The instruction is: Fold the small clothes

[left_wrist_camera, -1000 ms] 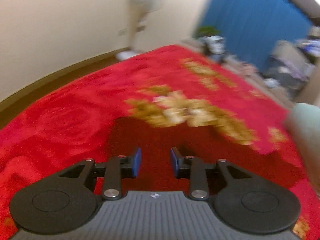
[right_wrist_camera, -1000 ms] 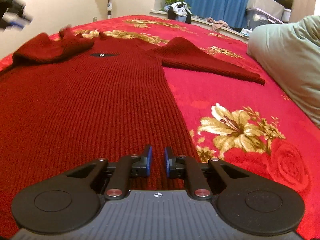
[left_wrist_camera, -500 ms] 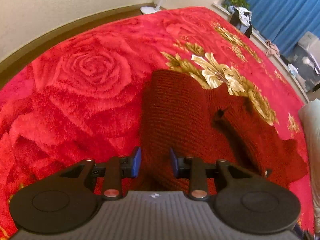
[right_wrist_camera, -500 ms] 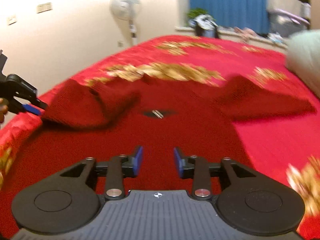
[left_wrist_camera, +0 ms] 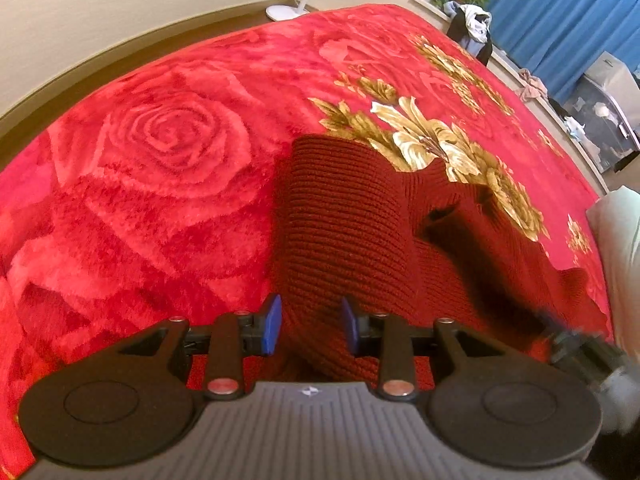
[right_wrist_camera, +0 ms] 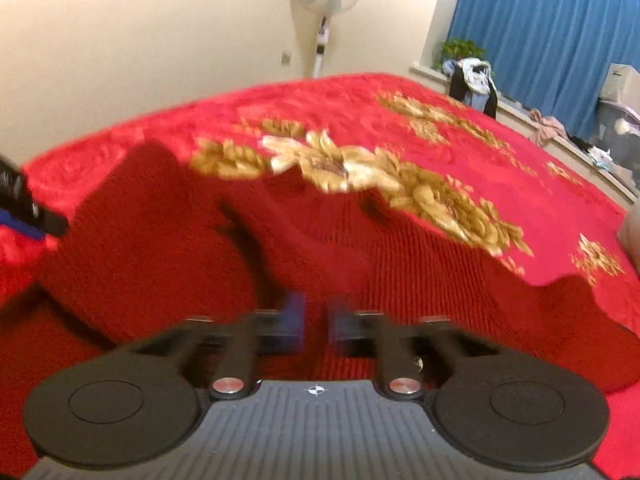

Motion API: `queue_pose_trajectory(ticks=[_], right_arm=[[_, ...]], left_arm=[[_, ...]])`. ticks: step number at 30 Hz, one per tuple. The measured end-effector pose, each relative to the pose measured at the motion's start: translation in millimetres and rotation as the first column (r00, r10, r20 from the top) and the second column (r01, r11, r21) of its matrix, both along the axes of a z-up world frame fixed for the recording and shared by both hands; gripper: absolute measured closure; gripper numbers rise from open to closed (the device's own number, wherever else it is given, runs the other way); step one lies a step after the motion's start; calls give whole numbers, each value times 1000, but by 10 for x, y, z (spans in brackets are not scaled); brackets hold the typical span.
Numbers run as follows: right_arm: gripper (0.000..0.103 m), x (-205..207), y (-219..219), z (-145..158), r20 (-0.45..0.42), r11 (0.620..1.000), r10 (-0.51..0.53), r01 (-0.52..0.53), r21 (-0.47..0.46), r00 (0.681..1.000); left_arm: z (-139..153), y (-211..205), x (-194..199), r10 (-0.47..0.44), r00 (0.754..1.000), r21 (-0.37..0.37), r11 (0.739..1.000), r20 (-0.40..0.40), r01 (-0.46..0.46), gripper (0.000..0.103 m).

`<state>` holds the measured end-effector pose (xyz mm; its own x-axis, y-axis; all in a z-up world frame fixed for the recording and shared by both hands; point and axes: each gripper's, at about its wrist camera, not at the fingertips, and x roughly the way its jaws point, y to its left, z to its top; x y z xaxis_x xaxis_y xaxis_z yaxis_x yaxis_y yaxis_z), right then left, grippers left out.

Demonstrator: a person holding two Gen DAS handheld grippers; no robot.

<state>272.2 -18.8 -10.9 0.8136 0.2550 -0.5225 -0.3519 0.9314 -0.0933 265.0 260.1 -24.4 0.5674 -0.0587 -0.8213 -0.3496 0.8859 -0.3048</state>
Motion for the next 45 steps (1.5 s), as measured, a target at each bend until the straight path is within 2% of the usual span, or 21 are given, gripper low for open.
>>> queue_pose_trajectory(ticks=[1,3,6,9,11,14,17,20,22,24,25,27,29,32,34,35,37,40,42,43,45], right_arm=[[97,-4,-97,59,35,996,-67,65,68,997],[102,14,-343,50,14,958,-228,222,184,973],[100,139,-636,-239,-154,914,-319,346,211,935],[97,198,-930,-467,-309,863,-313,405,303,898],[88,157,-1019,-465,-298,848,-289,387,361,910],[64,91,-924,-322,-202,878,-210,275,391,957],[51,41,-572,-132,-100,941,-82,110,319,992],[50,26,-70,-99,-78,993,54,-45,107,996],[54,51,194,-203,-108,995,75,-82,-64,991],[81,76,285,-297,-73,984,29,-41,-173,997],[90,91,223,-273,-48,988,-18,11,-153,999],[92,87,-95,-120,1,985,-163,162,61,987],[92,51,-425,-82,-8,928,-292,286,239,956],[90,167,-725,-319,-170,877,-345,382,291,923],[80,215,-926,-480,-284,831,-347,434,348,894],[72,206,-1039,-534,-313,801,-353,458,386,882],[67,180,-1151,-594,-331,769,-363,481,421,871],[71,214,-1261,-606,-341,758,-360,486,435,868],[85,248,-1343,-607,-356,746,-345,484,458,868],[91,261,-1382,-582,-352,744,-330,471,474,876],[92,299,-1395,-471,-279,757,-301,407,511,912]], left_arm=[[-1,6,9,-2,1000,1,1000,0,2,67],[2,8,34,-6,1000,4,1000,2,6,67],[-7,-20,78,-9,1000,12,1000,-4,9,67],[-4,-68,99,-19,1000,14,1000,-8,19,67],[14,-93,105,-25,1000,24,999,-2,25,67],[16,-106,112,-22,1000,29,999,-3,22,67],[8,-99,124,-22,1000,31,999,-6,22,67],[-3,-107,131,-24,1000,37,999,-9,24,67],[-6,-116,131,-30,1000,43,999,-11,30,67],[-12,-118,126,-36,999,46,998,-13,36,67],[-15,-111,123,-35,999,45,998,-14,36,67],[-15,-97,115,-35,999,41,999,-15,36,67],[-13,-97,116,-39,999,46,998,-15,39,67],[-21,-135,127,-48,999,47,998,-20,49,67],[-20,-182,137,-65,998,49,997,-20,66,67],[-18,-205,142,-74,997,52,996,-20,75,67],[-23,-239,149,-87,996,62,994,-21,88,67],[-38,-265,159,-94,995,70,993,-26,95,67],[-52,-284,169,-98,995,77,992,-31,100,67],[-58,-296,174,-100,994,80,991,-34,103,67],[-62,-313,183,-105,994,84,991,-37,108,67]])
